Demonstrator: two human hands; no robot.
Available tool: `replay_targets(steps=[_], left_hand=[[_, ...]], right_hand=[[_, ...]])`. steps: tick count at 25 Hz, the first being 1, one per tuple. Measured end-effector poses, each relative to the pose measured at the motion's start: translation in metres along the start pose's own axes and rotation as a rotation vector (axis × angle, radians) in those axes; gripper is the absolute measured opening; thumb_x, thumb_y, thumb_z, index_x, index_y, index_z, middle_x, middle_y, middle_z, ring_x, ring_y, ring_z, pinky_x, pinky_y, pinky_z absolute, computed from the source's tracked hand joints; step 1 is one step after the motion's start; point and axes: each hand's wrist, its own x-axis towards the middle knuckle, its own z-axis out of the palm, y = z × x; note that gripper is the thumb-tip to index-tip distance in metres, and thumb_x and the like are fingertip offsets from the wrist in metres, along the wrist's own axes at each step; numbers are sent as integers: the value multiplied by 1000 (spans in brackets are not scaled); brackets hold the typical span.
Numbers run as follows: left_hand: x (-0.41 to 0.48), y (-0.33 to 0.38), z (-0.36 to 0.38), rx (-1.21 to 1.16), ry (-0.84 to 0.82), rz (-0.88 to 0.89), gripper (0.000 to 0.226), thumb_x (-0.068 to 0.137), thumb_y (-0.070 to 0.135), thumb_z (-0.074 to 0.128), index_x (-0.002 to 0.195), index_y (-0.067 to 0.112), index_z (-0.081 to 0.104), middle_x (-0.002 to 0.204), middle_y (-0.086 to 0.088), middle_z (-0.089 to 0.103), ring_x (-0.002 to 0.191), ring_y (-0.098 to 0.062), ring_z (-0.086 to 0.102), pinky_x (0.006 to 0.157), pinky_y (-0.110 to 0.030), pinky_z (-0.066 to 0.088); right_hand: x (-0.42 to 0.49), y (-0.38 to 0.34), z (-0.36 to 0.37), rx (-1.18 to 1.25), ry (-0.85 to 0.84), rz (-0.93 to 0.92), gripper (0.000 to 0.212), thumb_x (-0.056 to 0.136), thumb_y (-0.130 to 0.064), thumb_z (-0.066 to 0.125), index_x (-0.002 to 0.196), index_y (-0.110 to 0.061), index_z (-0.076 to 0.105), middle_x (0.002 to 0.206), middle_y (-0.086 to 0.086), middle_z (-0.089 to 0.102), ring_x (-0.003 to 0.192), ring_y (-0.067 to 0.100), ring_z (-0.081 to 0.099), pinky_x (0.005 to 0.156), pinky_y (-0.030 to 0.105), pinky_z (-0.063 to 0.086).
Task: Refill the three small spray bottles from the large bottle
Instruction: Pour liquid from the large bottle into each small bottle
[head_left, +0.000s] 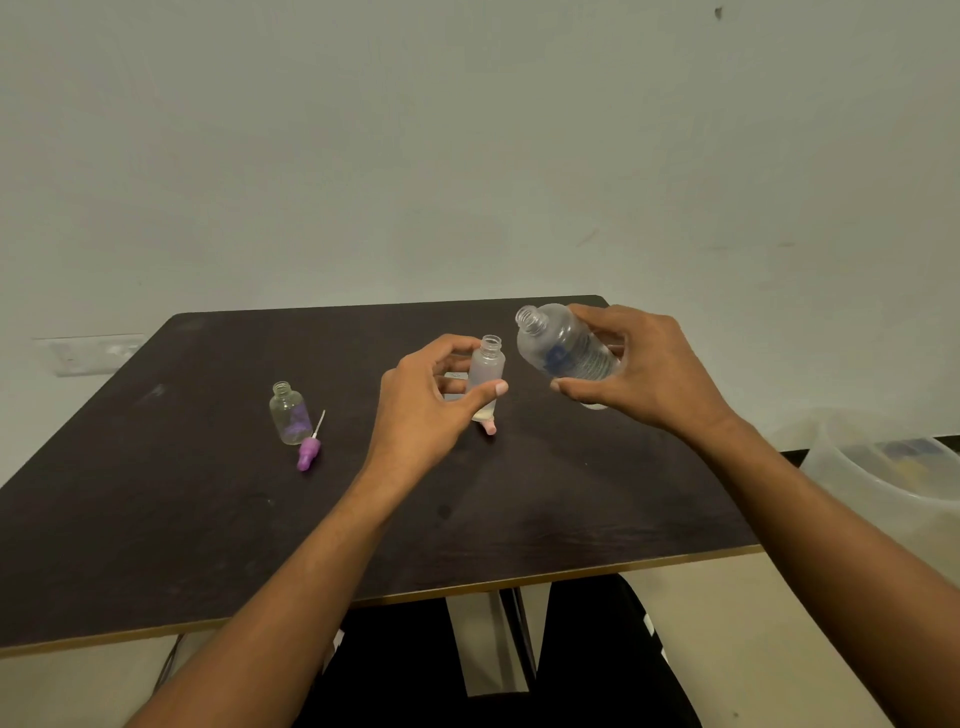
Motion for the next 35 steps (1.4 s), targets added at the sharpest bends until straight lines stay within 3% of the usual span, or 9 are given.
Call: replay_targets(steps=[2, 5, 8, 11, 14, 21, 24, 31, 35], left_hand=[[0, 0, 0, -10, 1, -6, 48, 79, 36, 91, 122, 30, 72, 111, 12, 76, 96, -8, 75, 89, -33, 64], [-1, 1, 1, -12, -2, -13, 48, 79, 36, 90, 123, 30, 71, 113, 12, 76, 95, -8, 75, 89, -33, 64], [-1, 1, 0, -5, -10, -20, 50, 80, 36, 90, 125, 28, 70, 117, 8, 75, 100, -12, 75, 91, -37, 63], [-2, 0, -1, -9, -6, -20, 48, 81, 36, 89, 124, 29, 70, 117, 9, 75, 101, -11, 74, 91, -34, 63], [-3, -3, -4, -4, 13, -26, 47, 81, 39, 88, 123, 30, 70, 115, 11, 75, 97, -6, 74, 87, -28, 62], [3, -39, -32, 49, 95, -39, 40, 85, 24, 87, 122, 24, 70, 110, 11, 76, 98, -1, 72, 84, -12, 56], [12, -66, -50, 98, 139, -96, 39, 88, 18, 84, 123, 18, 67, 111, 8, 73, 102, -2, 69, 80, -4, 50], [32, -117, -63, 194, 160, -248, 44, 89, 18, 83, 129, 15, 64, 117, 0, 73, 101, -13, 70, 90, -25, 54], [39, -128, -54, 205, 106, -279, 41, 90, 16, 81, 127, 15, 64, 114, 1, 72, 104, -17, 70, 97, -37, 57]], right_hand=[[-1, 0, -4, 104, 18, 36, 70, 69, -47, 93, 134, -41, 67, 108, -16, 75, 102, 5, 72, 94, 29, 60], [-3, 3, -6, 218, 45, 121, 58, 72, -46, 93, 126, -43, 71, 99, -29, 69, 97, -11, 67, 82, 3, 48], [-6, 1, -6, 324, 68, 188, 43, 75, -47, 91, 109, -56, 65, 91, -43, 65, 90, -24, 61, 72, -3, 44], [-9, 0, -5, 368, 91, 202, 45, 75, -51, 88, 109, -60, 60, 93, -45, 63, 92, -18, 64, 75, 3, 45], [-11, 3, -4, 378, 110, 205, 58, 73, -57, 86, 126, -47, 64, 107, -35, 63, 101, -11, 62, 83, 11, 46], [-23, 6, -1, 395, 114, 215, 55, 73, -57, 86, 121, -57, 60, 106, -39, 62, 100, -15, 61, 83, 8, 43], [-28, 12, 3, 397, 119, 227, 64, 73, -56, 87, 132, -43, 67, 120, -23, 71, 111, -1, 65, 93, 18, 49], [-39, 18, 9, 398, 94, 212, 72, 75, -53, 88, 141, -35, 65, 131, -10, 71, 121, 12, 65, 99, 27, 51], [-43, 20, 11, 389, 82, 221, 73, 74, -52, 89, 141, -37, 65, 129, -14, 70, 118, 7, 64, 94, 17, 48]])
